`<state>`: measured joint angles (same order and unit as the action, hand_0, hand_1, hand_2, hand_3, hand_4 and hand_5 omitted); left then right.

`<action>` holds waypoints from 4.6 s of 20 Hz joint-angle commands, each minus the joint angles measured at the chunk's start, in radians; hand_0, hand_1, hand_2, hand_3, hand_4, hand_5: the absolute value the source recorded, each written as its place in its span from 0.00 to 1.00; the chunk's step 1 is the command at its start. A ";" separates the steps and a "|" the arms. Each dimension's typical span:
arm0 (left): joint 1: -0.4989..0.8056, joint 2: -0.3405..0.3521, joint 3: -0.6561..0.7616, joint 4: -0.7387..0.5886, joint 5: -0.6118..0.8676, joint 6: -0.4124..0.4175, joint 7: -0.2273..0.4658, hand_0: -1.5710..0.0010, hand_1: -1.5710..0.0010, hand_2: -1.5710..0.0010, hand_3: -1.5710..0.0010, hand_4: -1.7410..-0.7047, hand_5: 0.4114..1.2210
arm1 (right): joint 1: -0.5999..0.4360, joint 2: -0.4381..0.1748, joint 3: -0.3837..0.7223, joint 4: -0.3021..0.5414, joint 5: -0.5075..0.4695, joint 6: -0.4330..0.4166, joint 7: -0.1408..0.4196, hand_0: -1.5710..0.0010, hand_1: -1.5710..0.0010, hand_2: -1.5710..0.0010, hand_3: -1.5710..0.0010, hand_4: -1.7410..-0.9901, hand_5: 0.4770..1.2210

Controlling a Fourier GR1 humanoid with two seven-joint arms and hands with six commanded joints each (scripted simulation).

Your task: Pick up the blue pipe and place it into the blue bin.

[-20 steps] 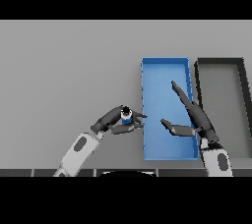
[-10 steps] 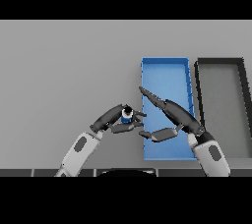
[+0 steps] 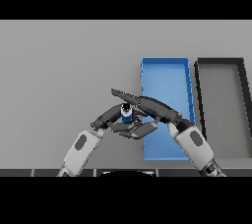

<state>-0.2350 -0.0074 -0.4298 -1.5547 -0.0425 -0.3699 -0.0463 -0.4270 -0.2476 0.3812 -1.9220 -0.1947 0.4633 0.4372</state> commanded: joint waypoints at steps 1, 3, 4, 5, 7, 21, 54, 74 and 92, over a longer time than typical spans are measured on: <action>-0.002 -0.008 0.002 0.007 0.000 -0.006 0.012 0.00 0.00 0.00 0.00 0.27 1.00 | -0.008 0.014 0.012 0.023 0.010 0.004 0.007 1.00 1.00 1.00 1.00 0.71 0.05; 0.012 -0.006 0.003 0.013 -0.028 -0.013 -0.028 0.00 0.00 0.00 0.00 0.27 1.00 | -0.044 0.034 0.018 0.052 0.004 0.016 0.010 1.00 0.98 0.96 1.00 0.70 0.05; 0.013 -0.007 0.013 0.015 -0.016 -0.028 -0.027 0.00 0.00 0.00 0.00 0.27 1.00 | -0.041 0.034 0.021 0.055 -0.008 0.026 0.008 0.98 0.93 0.92 0.97 0.69 0.05; 0.013 -0.011 0.017 0.011 -0.024 -0.021 -0.007 0.00 0.00 0.00 0.00 0.22 1.00 | -0.058 0.038 0.017 0.066 -0.022 0.032 0.020 0.89 0.85 0.84 0.91 0.65 0.06; 0.019 -0.018 0.025 0.006 -0.003 -0.025 0.043 0.00 0.00 0.03 0.27 0.14 1.00 | -0.084 0.044 0.020 0.093 -0.008 0.040 0.012 0.60 0.58 0.58 0.68 0.48 0.06; -0.009 -0.020 0.008 0.016 -0.004 0.005 -0.018 0.00 0.00 0.01 0.09 0.01 1.00 | -0.049 0.126 0.038 0.105 -0.035 -0.014 -0.080 0.03 0.03 0.03 0.04 0.33 0.92; 0.011 0.011 0.030 0.024 -0.068 -0.042 0.150 1.00 1.00 1.00 1.00 0.76 0.08 | -0.420 0.199 -0.336 0.126 -0.304 -0.191 0.155 0.00 0.00 0.00 0.00 0.32 1.00; 0.018 0.039 0.042 0.009 -0.091 -0.020 0.105 1.00 1.00 1.00 1.00 0.79 0.06 | -0.130 -0.040 -0.472 0.357 0.000 -0.315 0.173 0.00 0.00 0.00 0.00 0.32 1.00; 0.008 0.035 0.039 0.020 -0.113 -0.001 0.091 1.00 1.00 1.00 1.00 0.79 0.10 | -0.114 -0.538 0.244 0.494 -0.702 -0.952 0.173 0.56 0.58 0.60 0.88 0.49 0.87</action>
<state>-0.2270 0.0276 -0.3904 -1.5348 -0.1551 -0.3707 0.0449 -0.5410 -0.7854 0.6249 -1.4276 -0.8960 -0.4860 0.6101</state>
